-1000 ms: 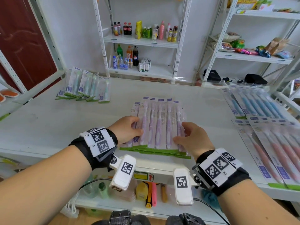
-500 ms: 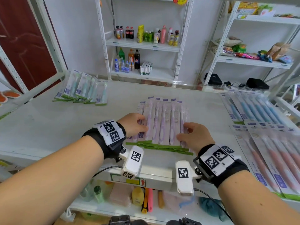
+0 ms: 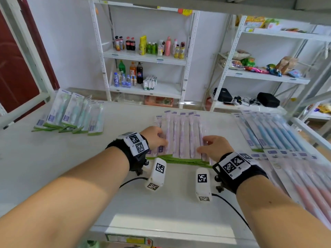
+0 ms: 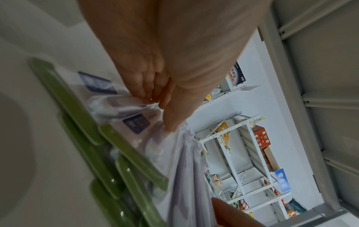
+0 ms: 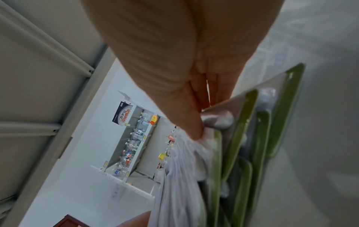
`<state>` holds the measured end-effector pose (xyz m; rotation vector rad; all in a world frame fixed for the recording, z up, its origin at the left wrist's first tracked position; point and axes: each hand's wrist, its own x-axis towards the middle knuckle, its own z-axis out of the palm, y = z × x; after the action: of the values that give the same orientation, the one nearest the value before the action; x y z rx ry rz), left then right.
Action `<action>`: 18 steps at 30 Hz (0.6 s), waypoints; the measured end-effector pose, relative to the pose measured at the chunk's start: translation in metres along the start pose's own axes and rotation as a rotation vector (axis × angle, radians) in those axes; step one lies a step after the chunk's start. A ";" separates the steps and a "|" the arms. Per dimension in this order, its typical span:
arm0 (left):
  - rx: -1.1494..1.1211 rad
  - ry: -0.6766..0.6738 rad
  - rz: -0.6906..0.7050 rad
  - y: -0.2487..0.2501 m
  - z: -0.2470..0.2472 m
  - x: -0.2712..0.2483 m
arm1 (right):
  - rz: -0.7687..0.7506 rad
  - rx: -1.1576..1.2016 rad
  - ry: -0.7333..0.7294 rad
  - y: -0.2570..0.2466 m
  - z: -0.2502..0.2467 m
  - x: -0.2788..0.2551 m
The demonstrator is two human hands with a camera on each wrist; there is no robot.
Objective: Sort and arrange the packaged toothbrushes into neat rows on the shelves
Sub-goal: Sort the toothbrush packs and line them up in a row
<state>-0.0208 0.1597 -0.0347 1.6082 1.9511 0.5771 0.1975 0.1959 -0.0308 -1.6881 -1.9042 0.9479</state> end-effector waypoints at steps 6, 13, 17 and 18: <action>0.042 -0.022 -0.016 0.005 -0.005 0.033 | 0.013 0.011 -0.008 -0.006 -0.004 0.032; 0.028 -0.028 -0.017 0.005 -0.011 0.060 | 0.027 0.029 -0.011 -0.010 -0.004 0.058; 0.012 -0.008 -0.014 0.003 -0.011 0.068 | 0.040 0.019 -0.018 -0.013 -0.002 0.067; 0.014 -0.012 -0.020 0.003 -0.012 0.068 | 0.043 0.014 -0.022 -0.012 -0.002 0.068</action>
<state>-0.0360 0.2274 -0.0335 1.5955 1.9636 0.5459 0.1786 0.2625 -0.0290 -1.7236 -1.8787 0.9977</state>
